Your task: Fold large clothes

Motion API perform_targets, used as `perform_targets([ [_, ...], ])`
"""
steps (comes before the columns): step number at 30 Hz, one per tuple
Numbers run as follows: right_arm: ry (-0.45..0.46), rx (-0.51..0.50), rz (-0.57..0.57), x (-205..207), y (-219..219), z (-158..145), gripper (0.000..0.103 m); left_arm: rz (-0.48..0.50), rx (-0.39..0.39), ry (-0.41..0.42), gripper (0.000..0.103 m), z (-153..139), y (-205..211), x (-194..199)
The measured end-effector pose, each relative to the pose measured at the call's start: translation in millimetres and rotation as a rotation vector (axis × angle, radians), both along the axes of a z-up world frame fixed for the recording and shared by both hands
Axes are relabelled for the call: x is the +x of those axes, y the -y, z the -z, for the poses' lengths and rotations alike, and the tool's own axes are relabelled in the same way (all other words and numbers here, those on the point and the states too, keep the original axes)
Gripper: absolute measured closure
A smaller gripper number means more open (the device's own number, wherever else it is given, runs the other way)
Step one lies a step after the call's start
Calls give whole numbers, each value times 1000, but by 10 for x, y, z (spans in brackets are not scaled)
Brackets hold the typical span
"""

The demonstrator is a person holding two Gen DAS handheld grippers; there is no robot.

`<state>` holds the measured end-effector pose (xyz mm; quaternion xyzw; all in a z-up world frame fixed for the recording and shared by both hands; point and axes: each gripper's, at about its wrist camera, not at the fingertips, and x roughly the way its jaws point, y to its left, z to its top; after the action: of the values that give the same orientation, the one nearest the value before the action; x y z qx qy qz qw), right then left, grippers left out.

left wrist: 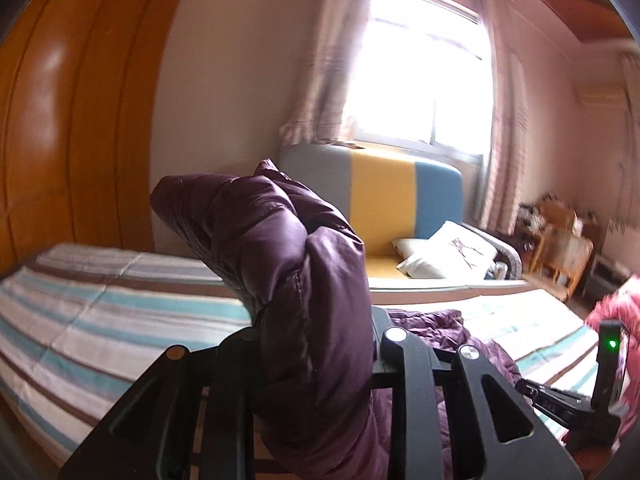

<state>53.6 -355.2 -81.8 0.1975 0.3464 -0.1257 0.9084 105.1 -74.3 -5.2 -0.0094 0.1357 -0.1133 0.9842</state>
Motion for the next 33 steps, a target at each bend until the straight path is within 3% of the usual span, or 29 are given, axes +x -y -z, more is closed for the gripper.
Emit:
perform_targets([
  [9, 9, 41, 35, -113, 155, -25, 97, 116, 79, 7, 77, -135, 581, -17],
  [16, 17, 68, 96, -222, 397, -22, 97, 222, 117, -49, 77, -17, 979, -44],
  [27, 20, 103, 146, -337, 662, 37, 97, 390, 222, -219, 77, 546, 1661, -10],
  [33, 16, 119, 165, -351, 747, 67, 97, 458, 320, -241, 73, 871, 1918, -117],
])
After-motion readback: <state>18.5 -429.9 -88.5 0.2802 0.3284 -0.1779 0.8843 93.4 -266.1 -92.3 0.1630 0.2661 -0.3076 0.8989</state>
